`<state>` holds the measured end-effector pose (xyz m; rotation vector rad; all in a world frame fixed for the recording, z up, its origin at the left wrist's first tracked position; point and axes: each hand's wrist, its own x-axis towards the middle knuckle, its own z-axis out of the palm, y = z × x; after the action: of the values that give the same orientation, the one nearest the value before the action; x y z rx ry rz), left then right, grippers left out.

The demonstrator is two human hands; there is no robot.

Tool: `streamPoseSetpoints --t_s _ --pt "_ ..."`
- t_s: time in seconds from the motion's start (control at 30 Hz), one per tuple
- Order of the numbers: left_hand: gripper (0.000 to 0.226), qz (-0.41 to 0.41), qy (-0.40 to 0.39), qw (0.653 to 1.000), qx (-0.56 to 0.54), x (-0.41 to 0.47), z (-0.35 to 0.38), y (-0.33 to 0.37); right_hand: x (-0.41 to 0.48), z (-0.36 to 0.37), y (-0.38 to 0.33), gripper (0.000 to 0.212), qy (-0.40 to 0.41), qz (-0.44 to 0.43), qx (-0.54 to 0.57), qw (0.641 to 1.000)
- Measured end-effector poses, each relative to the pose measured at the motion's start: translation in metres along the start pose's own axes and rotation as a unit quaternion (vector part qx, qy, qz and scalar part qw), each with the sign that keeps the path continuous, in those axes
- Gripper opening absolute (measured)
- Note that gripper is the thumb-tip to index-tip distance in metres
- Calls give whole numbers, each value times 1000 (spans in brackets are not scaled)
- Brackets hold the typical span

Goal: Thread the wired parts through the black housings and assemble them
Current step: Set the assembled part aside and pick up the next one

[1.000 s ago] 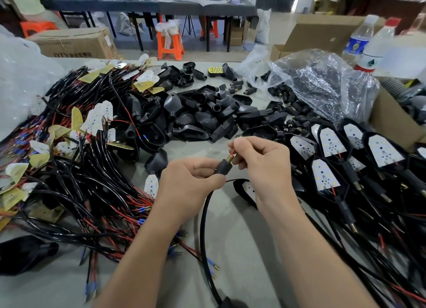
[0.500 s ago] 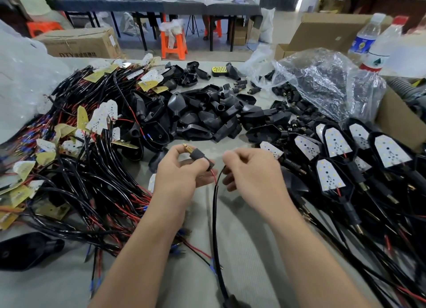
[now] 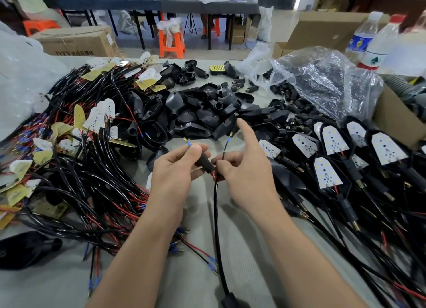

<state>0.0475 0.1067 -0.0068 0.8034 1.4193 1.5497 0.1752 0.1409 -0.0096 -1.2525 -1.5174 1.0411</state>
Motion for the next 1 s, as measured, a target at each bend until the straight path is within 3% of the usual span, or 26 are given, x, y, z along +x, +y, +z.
streamPoseSetpoints --t_s 0.07,0.2,0.3,0.37,0.47,0.6,0.67,0.8,1.0 --pt "25 11 3 1000 29 0 0 -1 1 -2 0 83 0 5 -1 1000" --pt "28 -10 -19 1000 13 2 -5 2 3 -7 -1 38 -24 5 26 999" --pt "20 -19 -11 1000 -15 4 -9 3 5 -7 -1 24 -27 8 69 997" --pt "20 -21 -9 999 -43 4 -10 3 4 -5 -2 23 -37 21 120 992" --pt "26 -22 1 997 -74 4 -10 1 5 -9 -6 39 -66 62 247 965" --pt "33 -26 23 994 -108 4 -10 -1 6 -21 -10 52 -164 67 352 919" --pt "34 -49 36 988 -140 5 -9 0 6 -26 -11 46 -200 49 292 934" --pt "34 -101 40 972 -208 8 -8 3 3 -34 -17 38 -222 9 55 973" --pt "33 -111 22 971 -209 10 -8 1 0 -32 -21 54 -247 -2 -33 969"
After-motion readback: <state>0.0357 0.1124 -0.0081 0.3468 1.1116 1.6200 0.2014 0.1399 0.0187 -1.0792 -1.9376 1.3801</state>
